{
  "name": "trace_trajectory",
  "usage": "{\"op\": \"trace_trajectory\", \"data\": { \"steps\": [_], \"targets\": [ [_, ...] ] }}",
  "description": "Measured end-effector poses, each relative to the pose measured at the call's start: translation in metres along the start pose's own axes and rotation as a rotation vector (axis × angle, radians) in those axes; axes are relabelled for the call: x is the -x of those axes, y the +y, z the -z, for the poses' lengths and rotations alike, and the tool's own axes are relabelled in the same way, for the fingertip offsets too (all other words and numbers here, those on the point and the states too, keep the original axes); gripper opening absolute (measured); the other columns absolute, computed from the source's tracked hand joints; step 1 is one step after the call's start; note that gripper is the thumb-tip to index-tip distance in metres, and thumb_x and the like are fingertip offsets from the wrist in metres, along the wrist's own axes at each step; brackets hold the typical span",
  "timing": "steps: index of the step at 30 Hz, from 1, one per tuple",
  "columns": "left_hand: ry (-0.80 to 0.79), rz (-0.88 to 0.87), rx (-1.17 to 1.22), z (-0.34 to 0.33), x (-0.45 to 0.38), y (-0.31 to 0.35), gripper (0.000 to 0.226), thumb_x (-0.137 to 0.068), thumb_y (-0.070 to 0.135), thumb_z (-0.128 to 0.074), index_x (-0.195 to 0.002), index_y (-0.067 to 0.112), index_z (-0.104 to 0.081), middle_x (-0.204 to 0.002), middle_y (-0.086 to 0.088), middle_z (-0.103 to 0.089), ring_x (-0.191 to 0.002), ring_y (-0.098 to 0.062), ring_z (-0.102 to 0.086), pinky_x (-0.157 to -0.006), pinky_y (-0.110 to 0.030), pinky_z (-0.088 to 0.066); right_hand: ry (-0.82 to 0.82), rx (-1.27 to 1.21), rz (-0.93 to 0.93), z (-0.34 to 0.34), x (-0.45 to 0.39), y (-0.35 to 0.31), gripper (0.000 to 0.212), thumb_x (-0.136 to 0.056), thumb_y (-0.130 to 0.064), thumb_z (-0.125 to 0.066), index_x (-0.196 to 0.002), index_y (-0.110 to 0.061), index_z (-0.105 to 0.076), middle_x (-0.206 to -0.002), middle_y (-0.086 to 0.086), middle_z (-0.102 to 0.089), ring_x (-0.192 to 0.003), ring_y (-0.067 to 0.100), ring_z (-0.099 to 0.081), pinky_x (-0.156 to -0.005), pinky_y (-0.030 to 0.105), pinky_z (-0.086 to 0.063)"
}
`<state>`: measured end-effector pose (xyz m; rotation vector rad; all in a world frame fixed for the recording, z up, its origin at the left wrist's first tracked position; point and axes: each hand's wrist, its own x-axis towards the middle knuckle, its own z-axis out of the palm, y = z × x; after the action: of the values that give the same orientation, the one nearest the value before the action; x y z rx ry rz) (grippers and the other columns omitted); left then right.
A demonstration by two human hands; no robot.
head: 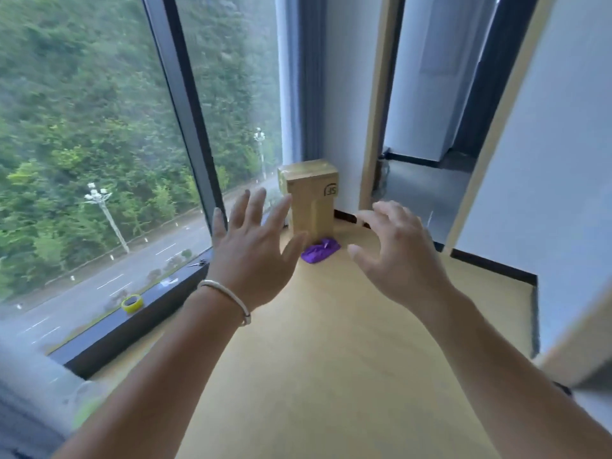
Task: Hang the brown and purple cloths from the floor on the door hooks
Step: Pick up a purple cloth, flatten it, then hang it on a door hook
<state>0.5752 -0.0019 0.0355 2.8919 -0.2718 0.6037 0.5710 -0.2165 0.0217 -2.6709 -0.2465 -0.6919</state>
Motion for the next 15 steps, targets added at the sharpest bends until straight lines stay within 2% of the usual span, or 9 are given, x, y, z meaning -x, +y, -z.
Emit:
{"op": "trace_trajectory", "data": {
  "steps": [8,12,15],
  "targets": [
    [-0.044,-0.257,0.079,-0.060,-0.064,0.097,0.063,-0.090,0.062,-0.016,-0.148,0.039,-0.013,-0.159,-0.002,-0.011,-0.147,-0.021,0.005,-0.116,-0.056,-0.003,0.035,0.121,-0.186,0.027,0.000,0.100,0.049,-0.088,-0.045,-0.056,-0.133,-0.026,-0.051,-0.142,0.002,-0.044,-0.138,0.020,-0.030,-0.114,0.041,-0.024],
    [-0.044,-0.342,0.126,-0.090,-0.114,0.128,0.064,-0.088,0.065,-0.011,-0.147,0.040,-0.010,-0.159,-0.001,-0.010,-0.147,-0.022,0.006,-0.116,-0.057,-0.002,0.079,0.152,-0.277,0.030,-0.015,0.137,0.048,-0.088,-0.046,-0.057,-0.131,-0.026,-0.053,-0.142,0.001,-0.044,-0.138,0.020,-0.029,-0.112,0.046,-0.027],
    [-0.047,-0.400,0.162,-0.112,-0.164,0.147,0.064,-0.089,0.065,-0.010,-0.147,0.040,-0.010,-0.159,-0.002,-0.011,-0.147,-0.022,0.006,-0.116,-0.057,-0.003,0.101,0.194,-0.345,0.029,-0.043,0.168,0.048,-0.089,-0.046,-0.056,-0.133,-0.026,-0.052,-0.145,0.000,-0.041,-0.141,0.018,-0.024,-0.114,0.046,-0.024]
  ]
}}
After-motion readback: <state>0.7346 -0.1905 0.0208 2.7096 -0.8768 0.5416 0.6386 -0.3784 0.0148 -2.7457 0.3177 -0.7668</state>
